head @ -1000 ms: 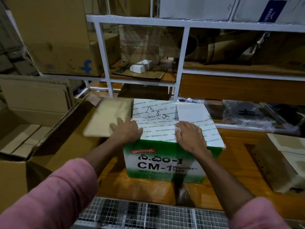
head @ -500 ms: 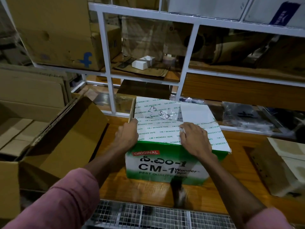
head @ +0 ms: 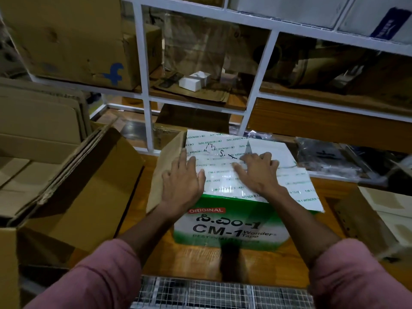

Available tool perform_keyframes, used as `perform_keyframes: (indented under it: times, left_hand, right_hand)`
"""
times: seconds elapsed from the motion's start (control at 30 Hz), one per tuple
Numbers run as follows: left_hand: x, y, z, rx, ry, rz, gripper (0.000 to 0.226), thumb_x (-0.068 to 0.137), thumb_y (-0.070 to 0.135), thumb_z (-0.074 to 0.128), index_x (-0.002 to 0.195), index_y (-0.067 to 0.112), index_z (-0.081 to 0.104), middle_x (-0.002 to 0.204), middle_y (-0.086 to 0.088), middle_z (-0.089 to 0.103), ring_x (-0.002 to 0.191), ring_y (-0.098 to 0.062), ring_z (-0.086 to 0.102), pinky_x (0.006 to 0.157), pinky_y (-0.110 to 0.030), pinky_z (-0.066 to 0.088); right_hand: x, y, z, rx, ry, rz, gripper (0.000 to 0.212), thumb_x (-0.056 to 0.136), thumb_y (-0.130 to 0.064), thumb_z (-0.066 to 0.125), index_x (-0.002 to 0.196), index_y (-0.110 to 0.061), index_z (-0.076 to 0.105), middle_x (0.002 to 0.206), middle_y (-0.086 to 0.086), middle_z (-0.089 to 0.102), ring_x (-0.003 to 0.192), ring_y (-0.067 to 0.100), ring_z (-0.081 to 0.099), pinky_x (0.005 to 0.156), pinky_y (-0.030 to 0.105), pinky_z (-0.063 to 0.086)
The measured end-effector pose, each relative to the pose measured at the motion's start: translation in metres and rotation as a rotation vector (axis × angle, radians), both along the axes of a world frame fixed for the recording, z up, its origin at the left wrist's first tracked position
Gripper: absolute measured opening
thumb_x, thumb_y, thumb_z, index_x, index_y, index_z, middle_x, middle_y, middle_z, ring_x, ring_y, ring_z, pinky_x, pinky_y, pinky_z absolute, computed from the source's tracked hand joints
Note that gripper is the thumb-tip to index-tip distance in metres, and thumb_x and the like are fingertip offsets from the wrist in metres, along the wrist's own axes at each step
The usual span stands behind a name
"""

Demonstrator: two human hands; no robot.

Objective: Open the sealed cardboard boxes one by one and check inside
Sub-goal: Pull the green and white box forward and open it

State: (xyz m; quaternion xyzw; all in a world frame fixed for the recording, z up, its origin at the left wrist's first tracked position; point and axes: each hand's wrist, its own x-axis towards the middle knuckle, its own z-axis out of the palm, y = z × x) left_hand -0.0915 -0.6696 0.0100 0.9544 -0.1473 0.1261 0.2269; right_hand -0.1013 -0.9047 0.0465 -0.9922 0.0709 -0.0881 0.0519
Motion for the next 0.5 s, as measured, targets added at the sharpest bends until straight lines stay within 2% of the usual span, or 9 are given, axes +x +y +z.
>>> perform_keyframes:
  times: [0.07,0.13,0.2,0.27,0.3,0.33,0.37,0.43,0.5]
  left_hand:
    - [-0.001,-0.004,0.014,0.051,0.007,0.001,0.066,0.102,0.059,0.03,0.155,0.021,0.022,0.169,-0.009,0.008,0.148,-0.031,0.026,0.113,-0.069,0.017]
    - [-0.006,-0.01,0.037,0.059,-0.021,-0.007,0.071,0.101,0.061,0.033,0.157,0.021,0.016,0.169,-0.011,0.007,0.15,-0.033,0.021,0.114,-0.071,0.013]
    - [-0.015,-0.015,0.067,0.013,-0.16,-0.019,0.067,0.101,0.06,0.034,0.154,0.02,0.028,0.161,-0.011,0.029,0.146,-0.032,0.029,0.114,-0.068,0.018]
    - [-0.027,-0.018,0.1,0.013,-0.372,-0.01,0.056,0.101,0.058,0.03,0.135,0.019,0.05,0.13,-0.008,0.061,0.121,-0.028,0.053,0.109,-0.061,0.029]
    - [-0.035,-0.019,0.117,0.059,-0.419,-0.006,0.052,0.102,0.056,0.026,0.118,0.018,0.057,0.107,-0.006,0.067,0.096,-0.026,0.059,0.1,-0.054,0.037]
    - [-0.045,-0.019,0.133,0.124,-0.387,-0.005,0.048,0.104,0.053,0.024,0.102,0.018,0.058,0.09,-0.004,0.064,0.076,-0.024,0.054,0.086,-0.045,0.041]
    - [-0.052,-0.02,0.145,0.187,-0.295,-0.008,0.043,0.105,0.048,0.026,0.092,0.019,0.056,0.083,-0.003,0.057,0.069,-0.024,0.047,0.075,-0.04,0.04]
    - [-0.061,-0.025,0.159,0.304,-0.047,-0.061,0.035,0.103,0.042,0.035,0.092,0.018,0.058,0.09,-0.006,0.052,0.08,-0.028,0.052,0.074,-0.038,0.041]
    - [-0.064,-0.029,0.156,0.405,0.22,-0.192,0.03,0.101,0.043,0.039,0.095,0.018,0.055,0.103,-0.006,0.057,0.099,-0.028,0.059,0.091,-0.041,0.048]
  right_hand:
    - [-0.005,0.004,0.018,-0.03,-0.152,-0.012,0.049,0.1,-0.06,0.041,0.129,-0.026,0.061,0.131,0.005,0.061,0.125,0.029,0.039,0.094,0.045,0.027]
    - [-0.014,0.008,0.044,-0.027,-0.346,-0.009,0.039,0.102,-0.05,0.045,0.112,-0.021,0.069,0.112,0.004,0.069,0.115,0.029,0.05,0.095,0.049,0.031]
    - [-0.026,0.009,0.077,0.072,-0.518,0.043,0.039,0.103,-0.043,0.046,0.086,-0.018,0.069,0.078,0.001,0.068,0.081,0.024,0.063,0.083,0.044,0.047]
    - [-0.04,0.007,0.111,0.172,-0.557,0.111,0.04,0.104,-0.039,0.049,0.071,-0.02,0.061,0.06,-0.004,0.058,0.053,0.015,0.057,0.056,0.029,0.044]
    - [-0.049,0.006,0.126,0.198,-0.49,0.136,0.038,0.104,-0.037,0.052,0.07,-0.022,0.059,0.059,-0.005,0.057,0.051,0.013,0.057,0.051,0.025,0.039]
    - [-0.058,0.004,0.139,0.229,-0.349,0.159,0.033,0.104,-0.035,0.054,0.074,-0.023,0.061,0.062,-0.005,0.061,0.054,0.011,0.06,0.05,0.023,0.038]
    - [-0.067,0.002,0.148,0.261,-0.143,0.17,0.026,0.104,-0.034,0.056,0.083,-0.021,0.065,0.07,-0.003,0.066,0.059,0.01,0.064,0.05,0.023,0.041]
    - [-0.084,-0.002,0.152,0.286,0.24,0.178,0.019,0.101,-0.033,0.06,0.103,-0.017,0.069,0.09,0.0,0.071,0.073,0.009,0.065,0.054,0.02,0.045]
    - [-0.096,-0.004,0.136,0.327,0.469,0.167,0.022,0.099,-0.032,0.063,0.117,-0.02,0.068,0.103,0.0,0.069,0.086,0.012,0.065,0.06,0.022,0.049]
